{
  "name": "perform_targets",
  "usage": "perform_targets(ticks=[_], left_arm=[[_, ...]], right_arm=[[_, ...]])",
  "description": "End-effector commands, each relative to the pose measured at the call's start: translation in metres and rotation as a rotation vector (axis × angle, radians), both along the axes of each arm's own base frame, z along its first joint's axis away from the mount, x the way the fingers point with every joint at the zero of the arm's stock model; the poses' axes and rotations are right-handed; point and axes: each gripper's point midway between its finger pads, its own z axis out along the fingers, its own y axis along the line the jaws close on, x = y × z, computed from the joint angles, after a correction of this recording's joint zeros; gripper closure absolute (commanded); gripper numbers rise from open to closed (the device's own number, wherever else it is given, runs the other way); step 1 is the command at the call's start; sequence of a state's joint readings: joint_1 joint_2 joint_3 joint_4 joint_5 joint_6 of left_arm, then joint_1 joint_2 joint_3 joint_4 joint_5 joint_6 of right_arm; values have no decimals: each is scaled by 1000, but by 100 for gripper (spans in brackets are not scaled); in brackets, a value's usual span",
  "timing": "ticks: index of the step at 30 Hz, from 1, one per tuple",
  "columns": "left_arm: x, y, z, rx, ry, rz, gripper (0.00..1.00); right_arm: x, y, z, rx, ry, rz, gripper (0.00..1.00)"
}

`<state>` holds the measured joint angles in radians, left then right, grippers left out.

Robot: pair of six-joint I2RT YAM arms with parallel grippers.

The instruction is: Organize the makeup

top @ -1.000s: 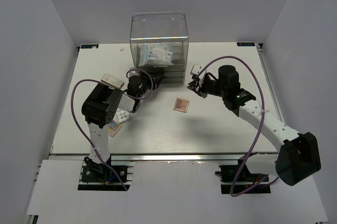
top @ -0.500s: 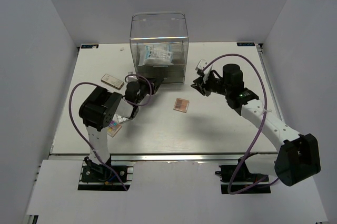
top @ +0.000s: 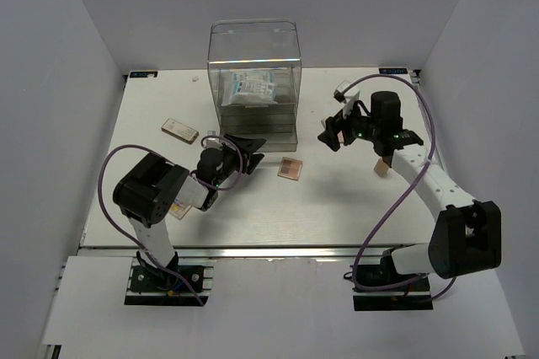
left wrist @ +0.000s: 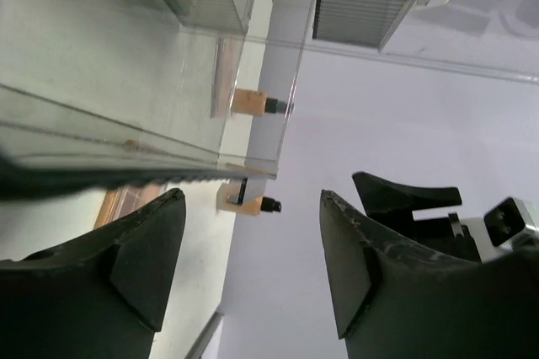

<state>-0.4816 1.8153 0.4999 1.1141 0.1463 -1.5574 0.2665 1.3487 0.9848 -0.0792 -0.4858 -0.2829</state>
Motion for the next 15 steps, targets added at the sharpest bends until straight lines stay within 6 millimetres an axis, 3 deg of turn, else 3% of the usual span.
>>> perform_targets(ticks=[1,3,6,7,9,10,12,13,15], left_arm=[[4,-6,35,-12,-97,-25,24],[3,-5,41,2,-108,-27,22],[-3,-2,50,43,-131,-31,22],[-6,0,48,71,-139,-35,22],[-12,3,42,121,-117,-46,22],[-17,5,54,133,-141,-50,22],[-24,11,44,215,-120,-60,22],[-27,16,56,246,-162,-54,21],[-31,27,50,308,-138,-25,19]], right_arm=[[2,-8,28,6,-47,70,22],[7,-22,34,-4,-64,92,21],[14,-62,26,47,27,55,21],[16,-90,27,73,55,7,23],[18,-114,19,56,53,-6,24],[18,-135,14,49,55,-46,25],[14,-154,8,13,36,-61,25],[11,-171,5,8,34,-102,25],[6,-186,0,-6,17,-112,25]])
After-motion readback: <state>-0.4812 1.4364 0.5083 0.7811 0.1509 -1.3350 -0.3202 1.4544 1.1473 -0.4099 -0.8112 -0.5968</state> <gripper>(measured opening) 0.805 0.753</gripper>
